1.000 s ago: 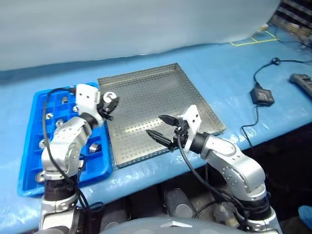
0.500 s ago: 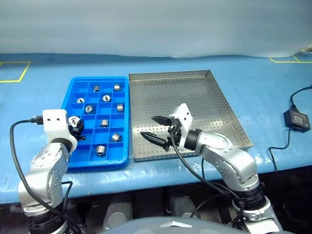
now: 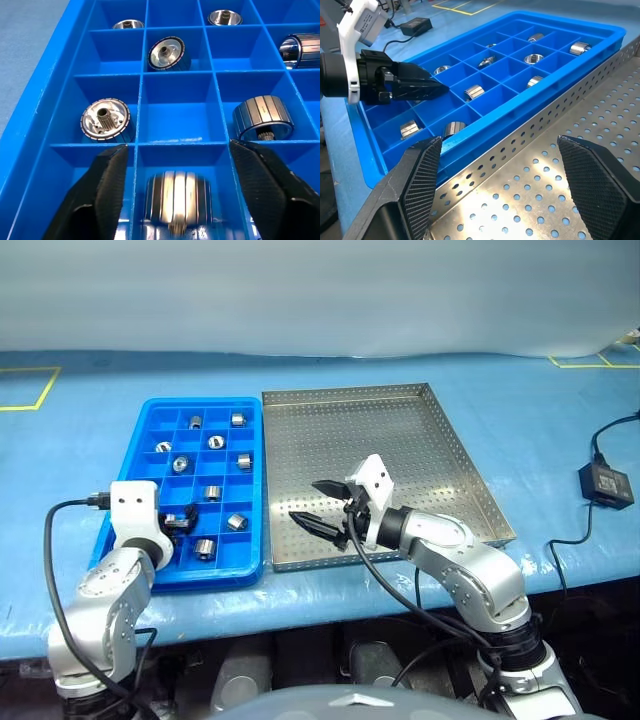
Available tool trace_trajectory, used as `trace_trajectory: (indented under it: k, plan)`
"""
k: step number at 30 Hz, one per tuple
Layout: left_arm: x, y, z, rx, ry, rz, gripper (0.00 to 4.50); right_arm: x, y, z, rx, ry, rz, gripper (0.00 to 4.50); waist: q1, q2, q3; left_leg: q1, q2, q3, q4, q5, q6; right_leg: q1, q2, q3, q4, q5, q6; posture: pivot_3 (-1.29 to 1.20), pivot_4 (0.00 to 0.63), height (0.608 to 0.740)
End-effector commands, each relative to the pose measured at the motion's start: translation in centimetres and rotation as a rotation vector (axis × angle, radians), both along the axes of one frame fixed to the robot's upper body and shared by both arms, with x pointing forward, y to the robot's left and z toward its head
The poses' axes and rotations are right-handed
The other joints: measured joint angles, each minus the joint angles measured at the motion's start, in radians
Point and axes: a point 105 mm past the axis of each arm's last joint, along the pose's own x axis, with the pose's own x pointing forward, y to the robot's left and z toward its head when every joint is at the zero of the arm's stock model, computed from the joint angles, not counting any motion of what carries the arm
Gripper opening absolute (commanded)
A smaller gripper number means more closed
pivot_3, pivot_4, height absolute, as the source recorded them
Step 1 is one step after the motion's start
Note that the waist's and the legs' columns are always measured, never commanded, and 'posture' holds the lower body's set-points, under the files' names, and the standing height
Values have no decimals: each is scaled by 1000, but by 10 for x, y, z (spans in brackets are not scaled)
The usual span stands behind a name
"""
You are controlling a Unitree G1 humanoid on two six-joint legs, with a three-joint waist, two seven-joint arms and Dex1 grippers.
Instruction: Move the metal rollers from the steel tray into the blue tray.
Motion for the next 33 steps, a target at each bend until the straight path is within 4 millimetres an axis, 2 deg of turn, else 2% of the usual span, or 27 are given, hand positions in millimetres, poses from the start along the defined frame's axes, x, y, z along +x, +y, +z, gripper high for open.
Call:
trace_trajectory:
  k: [1,6,9,13,21,28,30,33]
  plan:
    - [14,-20,34,-45,-186,-110,4122,4,-5,12,8,-65,-36,3896,0,0,0,0,0,0,0,0,0,0,0,0,0,0,0,4,150,740]
    - [31,-55,43,-45,-261,-328,4122,21,-25,16,-21,-115,-148,3896,-3,0,0,0,0,2,-1,0,0,0,0,1,0,0,0,-27,150,740]
    - [42,-81,34,4,-230,-490,4122,25,-39,10,-50,-90,-152,3896,-3,0,0,0,-1,3,0,0,0,0,0,1,0,0,0,-48,150,740]
    - [40,-110,27,37,-203,-687,4122,30,-56,3,-100,-69,-151,3896,-19,0,0,0,-1,5,-1,0,2,-1,1,3,-1,0,0,-95,150,740]
    - [35,-118,27,59,-200,-782,4122,37,-76,8,-141,-89,-187,3896,-54,0,0,0,0,6,-2,-1,3,-2,2,4,-1,0,0,-122,150,740]
    - [28,-119,27,76,-184,-787,4122,35,-66,4,-123,-72,-179,3896,-59,0,0,0,0,7,-1,-1,3,-2,2,5,-1,1,1,-105,150,740]
    - [26,-120,27,70,-187,-791,4495,35,-63,5,-100,-72,-168,3896,-58,0,0,0,1,7,-1,-1,3,-2,2,5,-1,1,1,-85,150,740]
    - [21,-120,23,70,-170,-782,4500,37,-62,4,-105,-79,-157,4471,-55,0,0,0,1,7,-1,-1,3,-2,1,5,-1,1,1,-64,150,740]
